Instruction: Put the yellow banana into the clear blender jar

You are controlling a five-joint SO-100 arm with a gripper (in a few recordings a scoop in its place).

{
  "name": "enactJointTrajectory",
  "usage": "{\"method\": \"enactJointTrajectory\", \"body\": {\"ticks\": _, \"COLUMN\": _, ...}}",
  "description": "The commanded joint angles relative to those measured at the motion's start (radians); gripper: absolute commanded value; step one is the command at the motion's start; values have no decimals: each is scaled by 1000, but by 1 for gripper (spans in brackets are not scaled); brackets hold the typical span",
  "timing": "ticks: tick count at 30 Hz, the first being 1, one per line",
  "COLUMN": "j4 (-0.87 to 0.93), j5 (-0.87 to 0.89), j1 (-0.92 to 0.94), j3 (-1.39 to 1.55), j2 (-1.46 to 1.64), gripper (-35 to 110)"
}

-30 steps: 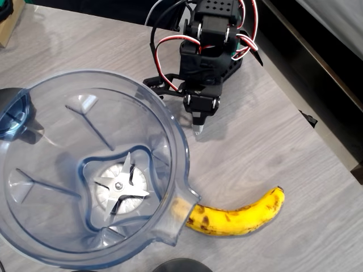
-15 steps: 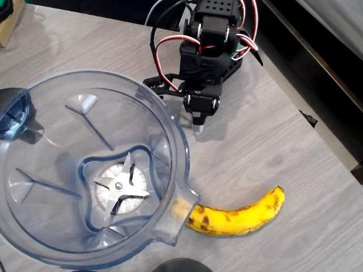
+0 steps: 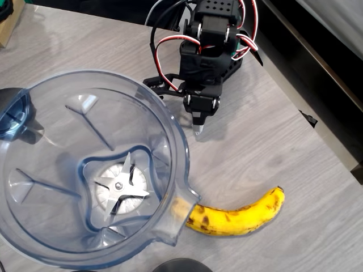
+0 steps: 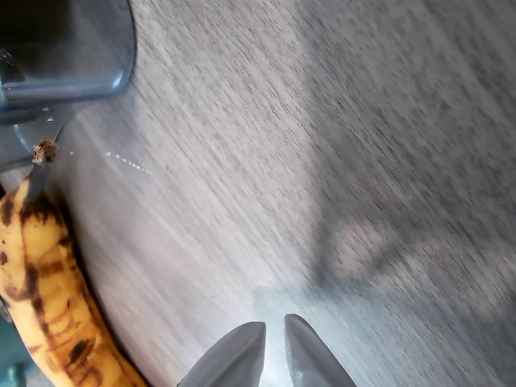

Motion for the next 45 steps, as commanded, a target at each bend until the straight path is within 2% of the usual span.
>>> {"method": "enactJointTrajectory", "body": {"ticks": 1, "j4": 8, "j5": 3, "j1": 3, "j3": 11, "j2": 32, "gripper": 0}}
{"method": "enactJointTrajectory", "body": {"ticks": 8, "j4": 8, "j5": -8, "j1": -11, "j3": 11, "j2": 32, "gripper": 0}}
{"method": "enactJointTrajectory", "body": {"ticks": 15, "j4": -15, "j5": -29, "j1": -264, "j3": 11, "j2": 34, "gripper": 0}}
{"method": "enactJointTrajectory", "body": {"ticks": 18, "j4": -77, "j5": 69, "j1": -325, "j3": 11, "j2": 35, "gripper": 0}}
{"method": "enactJointTrajectory", "body": {"ticks": 24, "j4": -236, "j5": 144, "j1": -499, "j3": -91, "j2": -11, "gripper": 0}}
{"method": "enactJointTrajectory", "body": {"ticks": 26, "j4": -339, "j5": 143, "j1": -509, "j3": -218, "j2": -210, "gripper": 0}}
{"method": "enactJointTrajectory", "body": {"ticks": 28, "j4": -348, "j5": 140, "j1": -508, "j3": -482, "j2": -578, "gripper": 0}}
{"method": "enactJointTrajectory", "body": {"ticks": 32, "j4": -20, "j5": 112, "j1": -506, "j3": -1200, "j2": -1289, "gripper": 0}}
{"method": "enactJointTrajectory", "body": {"ticks": 37, "j4": 9, "j5": 40, "j1": -471, "j3": -1474, "j2": -1494, "gripper": 0}}
{"method": "enactJointTrajectory", "body": {"ticks": 42, "j4": 135, "j5": -32, "j1": -431, "j3": -1703, "j2": -1730, "gripper": 2}}
{"method": "enactJointTrajectory", "body": {"ticks": 45, "j4": 164, "j5": -43, "j1": -413, "j3": -1767, "j2": -1852, "gripper": 12}}
